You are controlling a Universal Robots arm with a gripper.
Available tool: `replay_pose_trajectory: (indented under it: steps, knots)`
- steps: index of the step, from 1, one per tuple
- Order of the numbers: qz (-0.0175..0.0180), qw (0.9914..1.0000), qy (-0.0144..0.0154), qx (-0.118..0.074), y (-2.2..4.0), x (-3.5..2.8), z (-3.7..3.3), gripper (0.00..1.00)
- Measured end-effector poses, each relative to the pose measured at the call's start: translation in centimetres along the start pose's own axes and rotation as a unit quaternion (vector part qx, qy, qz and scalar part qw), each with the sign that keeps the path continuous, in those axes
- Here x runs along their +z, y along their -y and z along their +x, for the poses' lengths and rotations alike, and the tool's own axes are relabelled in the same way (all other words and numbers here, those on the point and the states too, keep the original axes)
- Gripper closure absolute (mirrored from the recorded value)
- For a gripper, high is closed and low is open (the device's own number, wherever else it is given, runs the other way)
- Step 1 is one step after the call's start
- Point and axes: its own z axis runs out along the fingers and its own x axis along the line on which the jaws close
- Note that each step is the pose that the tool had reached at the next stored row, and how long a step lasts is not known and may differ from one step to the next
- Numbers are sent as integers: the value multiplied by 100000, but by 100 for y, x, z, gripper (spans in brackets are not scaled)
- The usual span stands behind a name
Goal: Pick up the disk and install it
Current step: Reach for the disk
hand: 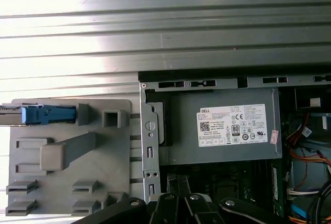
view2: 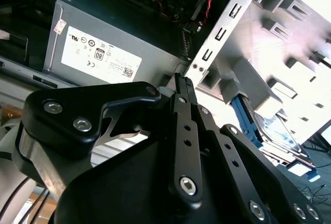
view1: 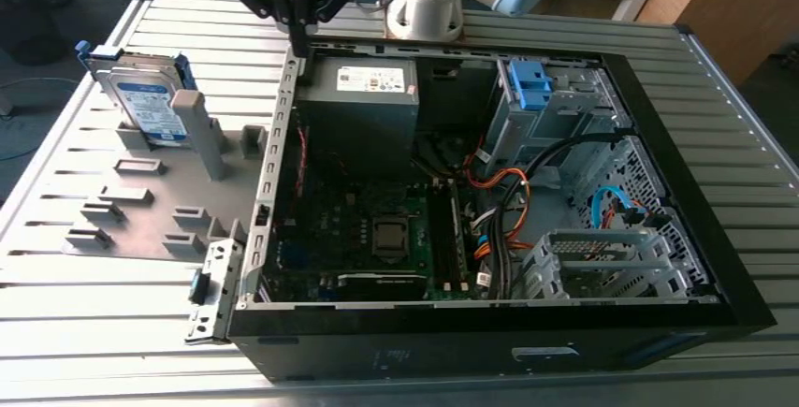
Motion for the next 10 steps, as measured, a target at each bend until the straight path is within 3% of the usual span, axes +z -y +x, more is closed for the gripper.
replay_pose_trajectory:
  steps: [10]
  knots:
    - [0,100000,0,-2,2,-1,30,89]
